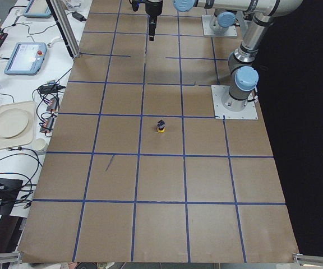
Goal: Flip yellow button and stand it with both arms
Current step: 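Lower the left gripper onto the yellow-capped button lying on its side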
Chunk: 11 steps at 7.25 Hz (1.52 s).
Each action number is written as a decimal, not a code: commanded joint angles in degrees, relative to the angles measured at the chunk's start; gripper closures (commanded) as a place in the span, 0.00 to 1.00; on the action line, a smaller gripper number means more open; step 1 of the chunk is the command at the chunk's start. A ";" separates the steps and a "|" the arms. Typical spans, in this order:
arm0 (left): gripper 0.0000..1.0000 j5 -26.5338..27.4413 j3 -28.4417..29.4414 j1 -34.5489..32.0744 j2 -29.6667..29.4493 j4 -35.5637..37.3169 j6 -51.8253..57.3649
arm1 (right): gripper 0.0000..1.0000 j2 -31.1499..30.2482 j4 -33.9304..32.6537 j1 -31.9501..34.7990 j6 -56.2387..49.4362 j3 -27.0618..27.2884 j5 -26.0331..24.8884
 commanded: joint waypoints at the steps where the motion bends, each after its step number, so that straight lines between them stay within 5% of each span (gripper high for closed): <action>1: 0.00 0.05 -0.76 -0.04 0.41 0.00 0.16 | 0.00 0.00 -0.12 0.07 -0.09 0.07 -0.04; 4: 0.00 0.66 -3.56 0.22 -0.46 1.13 0.34 | 0.00 0.00 0.15 0.07 -0.09 0.07 -0.04; 6: 0.00 6.18 -7.94 5.55 0.58 -0.35 4.17 | 0.00 0.00 -0.03 -0.01 -0.09 -0.02 -0.04; 9: 0.03 5.50 -10.16 22.32 -1.07 0.00 29.79 | 0.00 0.00 -0.38 -0.02 -0.27 -0.02 -0.13; 11: 0.04 5.23 -9.03 27.80 -5.46 4.19 41.95 | 0.00 -0.09 -0.21 0.07 -0.27 -0.02 -0.13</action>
